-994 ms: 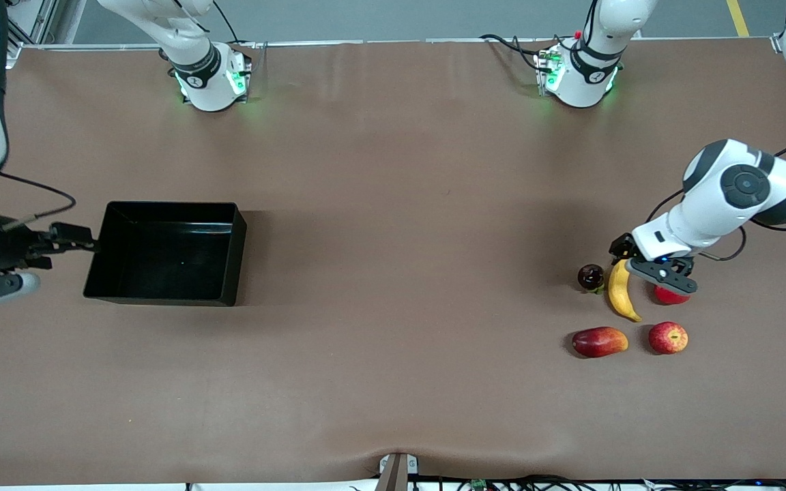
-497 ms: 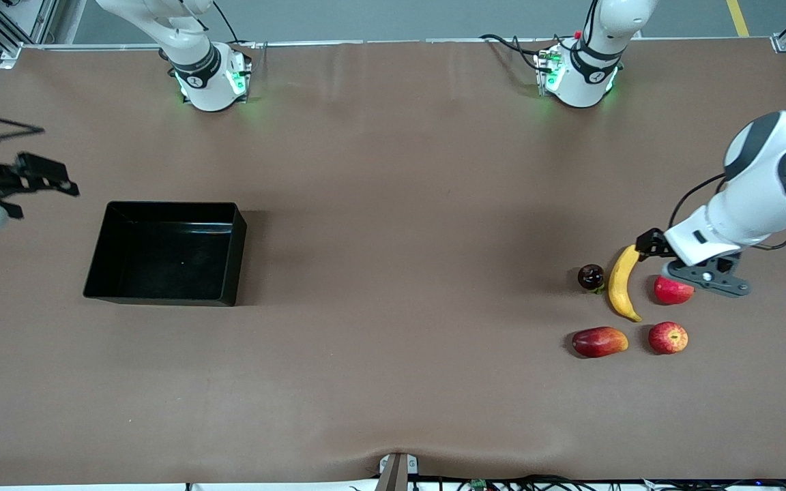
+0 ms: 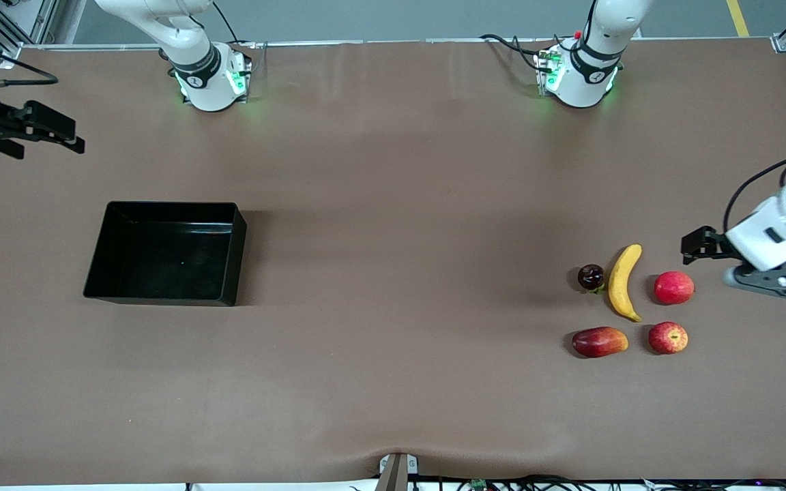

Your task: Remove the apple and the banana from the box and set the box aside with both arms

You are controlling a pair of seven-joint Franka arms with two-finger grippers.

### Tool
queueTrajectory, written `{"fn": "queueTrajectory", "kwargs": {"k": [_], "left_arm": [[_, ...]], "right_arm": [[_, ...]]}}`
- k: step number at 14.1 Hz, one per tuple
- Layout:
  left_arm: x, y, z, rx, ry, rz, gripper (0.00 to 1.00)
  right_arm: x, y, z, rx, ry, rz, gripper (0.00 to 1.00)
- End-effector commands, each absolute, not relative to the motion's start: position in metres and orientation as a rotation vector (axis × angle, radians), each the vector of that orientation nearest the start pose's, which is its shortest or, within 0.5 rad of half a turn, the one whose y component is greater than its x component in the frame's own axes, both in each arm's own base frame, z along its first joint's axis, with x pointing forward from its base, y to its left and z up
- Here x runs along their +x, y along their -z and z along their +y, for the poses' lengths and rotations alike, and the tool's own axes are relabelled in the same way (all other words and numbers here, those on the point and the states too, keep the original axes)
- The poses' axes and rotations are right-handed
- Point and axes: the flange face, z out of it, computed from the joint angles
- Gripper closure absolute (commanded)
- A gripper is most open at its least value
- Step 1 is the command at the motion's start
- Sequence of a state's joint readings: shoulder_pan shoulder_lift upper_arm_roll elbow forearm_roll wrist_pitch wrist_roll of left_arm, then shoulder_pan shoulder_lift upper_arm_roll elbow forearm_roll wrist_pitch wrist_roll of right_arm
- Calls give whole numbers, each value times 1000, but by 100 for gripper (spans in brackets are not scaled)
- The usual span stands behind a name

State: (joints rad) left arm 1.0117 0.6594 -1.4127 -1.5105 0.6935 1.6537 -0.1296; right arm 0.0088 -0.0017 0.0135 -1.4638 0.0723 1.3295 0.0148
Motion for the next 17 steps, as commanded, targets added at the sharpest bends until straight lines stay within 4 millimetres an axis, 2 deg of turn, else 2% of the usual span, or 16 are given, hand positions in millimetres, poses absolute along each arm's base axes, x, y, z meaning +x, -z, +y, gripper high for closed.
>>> {"fn": "queueTrajectory", "kwargs": {"k": [1,2,3,5,6,8,10,12,14,17], "left_arm": [[647,-548,-32,-3108,75,441,0],[652,-544,-49,-3095,59,461,0],[656,-542,-61,-3089,60,445,0],[662,-536,-97,-3080,55,402,0],[660,-528,-125,-3076,44,347,0],[655,-518,-168,-3061,34,252,0],[653,-514,-189,-3044,11,228,0],[650,-519,-191,-3064,-28,136,0],[644,-535,-187,-3087,-25,89,0],[639,-568,-144,-3163,-6,131,0]], "right_arm": [[486,-641,10,-3084,-106,35,0],[487,-641,4,-3083,-91,54,0],[492,-651,-7,-3072,-43,85,0],[510,-663,-10,-3075,0,27,0],[518,-667,-10,-3079,10,-4,0],[521,-670,-8,-3088,3,-16,0],[521,-670,-6,-3089,2,-21,0],[521,-669,-6,-3102,-3,-23,0],[521,-669,-8,-3101,-5,-21,0],[520,-669,-14,-3139,-7,-10,0]]}}
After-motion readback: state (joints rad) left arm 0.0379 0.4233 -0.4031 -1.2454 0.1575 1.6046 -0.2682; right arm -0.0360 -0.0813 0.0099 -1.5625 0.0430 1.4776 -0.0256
